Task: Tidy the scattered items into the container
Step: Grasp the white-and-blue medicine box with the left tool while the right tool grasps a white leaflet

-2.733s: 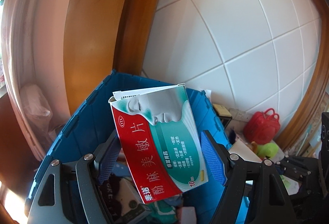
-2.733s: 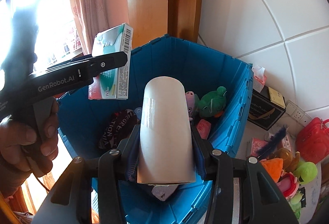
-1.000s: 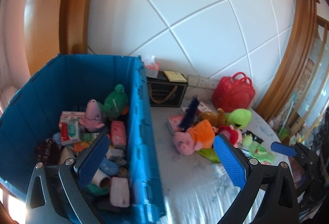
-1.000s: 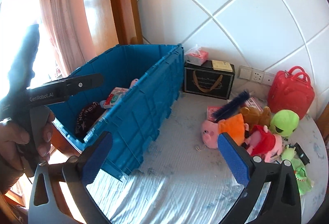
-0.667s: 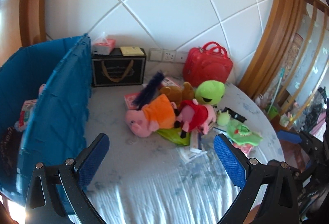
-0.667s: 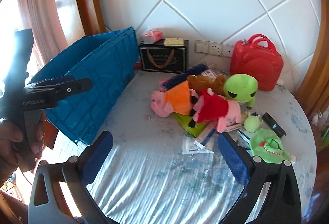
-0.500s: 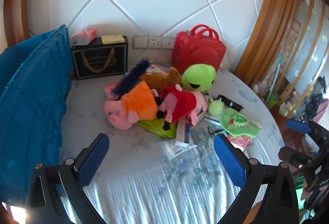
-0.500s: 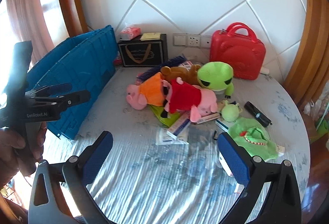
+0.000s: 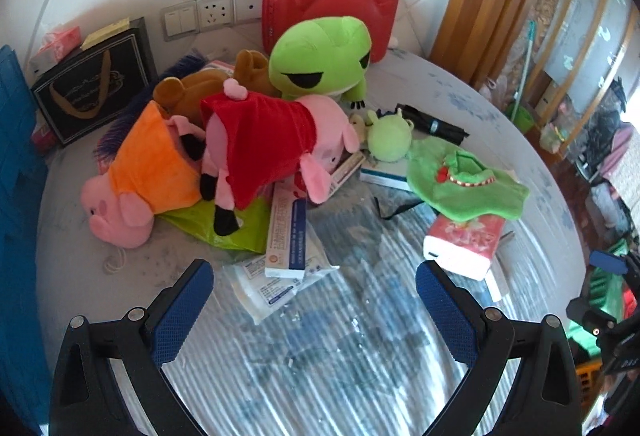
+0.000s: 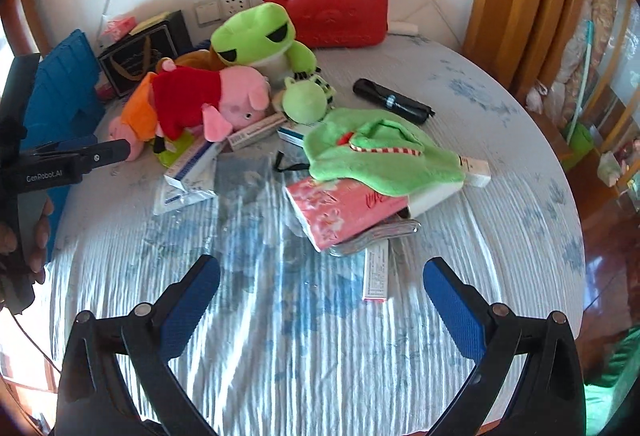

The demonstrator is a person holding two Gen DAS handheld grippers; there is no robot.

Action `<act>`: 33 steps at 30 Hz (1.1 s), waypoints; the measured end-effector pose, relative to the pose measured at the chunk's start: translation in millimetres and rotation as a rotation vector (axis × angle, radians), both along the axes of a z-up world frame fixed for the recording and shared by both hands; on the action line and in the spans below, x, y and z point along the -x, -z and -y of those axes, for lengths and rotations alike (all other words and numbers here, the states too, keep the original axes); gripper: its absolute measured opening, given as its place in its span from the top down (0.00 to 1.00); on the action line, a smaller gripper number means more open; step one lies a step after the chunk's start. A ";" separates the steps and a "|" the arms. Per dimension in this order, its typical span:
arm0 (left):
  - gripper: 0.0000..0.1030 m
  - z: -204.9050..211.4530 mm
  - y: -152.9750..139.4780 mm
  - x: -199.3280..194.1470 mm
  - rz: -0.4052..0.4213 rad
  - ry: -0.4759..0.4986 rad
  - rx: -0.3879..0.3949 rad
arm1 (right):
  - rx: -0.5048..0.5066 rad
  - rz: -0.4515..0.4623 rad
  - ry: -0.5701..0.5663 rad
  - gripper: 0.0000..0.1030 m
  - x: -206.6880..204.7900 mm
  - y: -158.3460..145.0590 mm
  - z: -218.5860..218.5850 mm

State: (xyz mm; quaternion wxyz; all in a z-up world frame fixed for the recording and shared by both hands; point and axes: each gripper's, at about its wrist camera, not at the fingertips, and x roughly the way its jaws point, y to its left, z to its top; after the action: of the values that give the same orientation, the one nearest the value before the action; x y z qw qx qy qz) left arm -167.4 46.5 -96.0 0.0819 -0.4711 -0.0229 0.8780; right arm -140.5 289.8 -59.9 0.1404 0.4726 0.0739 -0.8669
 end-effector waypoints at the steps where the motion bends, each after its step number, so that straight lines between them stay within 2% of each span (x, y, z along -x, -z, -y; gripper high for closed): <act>1: 0.00 -3.1 8.2 4.9 0.011 0.004 0.011 | -0.002 0.006 0.009 0.00 2.6 5.7 -3.4; 8: 0.00 -8.1 60.6 34.2 0.075 -0.022 0.022 | -0.035 0.041 0.023 0.00 25.5 58.8 -12.2; 11: 0.01 -8.9 80.5 47.1 0.103 -0.037 0.042 | -0.042 0.074 0.020 0.08 34.8 81.9 -13.2; 12: 0.01 -9.1 84.3 50.7 0.104 -0.041 0.050 | -0.042 0.085 0.020 0.16 37.2 88.3 -13.8; 13: 0.01 -9.5 88.4 54.8 0.105 -0.049 0.056 | -0.050 0.092 0.019 0.20 39.0 94.8 -14.3; 17: 0.03 -5.4 103.5 69.4 0.136 -0.089 0.047 | -0.055 0.130 0.016 0.21 45.5 118.9 -18.6; 23: 0.11 -4.9 120.4 79.4 0.180 -0.127 0.035 | -0.051 0.144 -0.001 0.24 52.7 132.1 -19.4; 26: 0.24 -10.8 125.4 81.1 0.199 -0.117 0.044 | -0.044 0.150 0.002 0.26 57.4 134.7 -20.7; 27: 0.31 -13.8 127.1 81.5 0.206 -0.109 0.050 | -0.048 0.150 0.001 0.29 59.2 135.1 -20.0; 30: 0.40 -20.1 129.3 81.2 0.212 -0.099 0.066 | -0.066 0.161 0.004 0.42 64.8 139.5 -19.0; 32: 0.51 -22.1 129.5 81.2 0.215 -0.098 0.063 | -0.068 0.172 0.012 0.49 67.9 142.2 -20.9; 33: 0.57 -23.5 129.7 81.4 0.218 -0.092 0.060 | -0.077 0.174 0.015 0.57 68.7 143.5 -21.4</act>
State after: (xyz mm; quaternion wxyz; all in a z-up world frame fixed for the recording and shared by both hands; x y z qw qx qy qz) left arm -248.8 70.0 -225.6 0.0243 -0.5642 -0.0271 0.8248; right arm -209.2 311.3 -203.4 0.1215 0.5517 0.0911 -0.8201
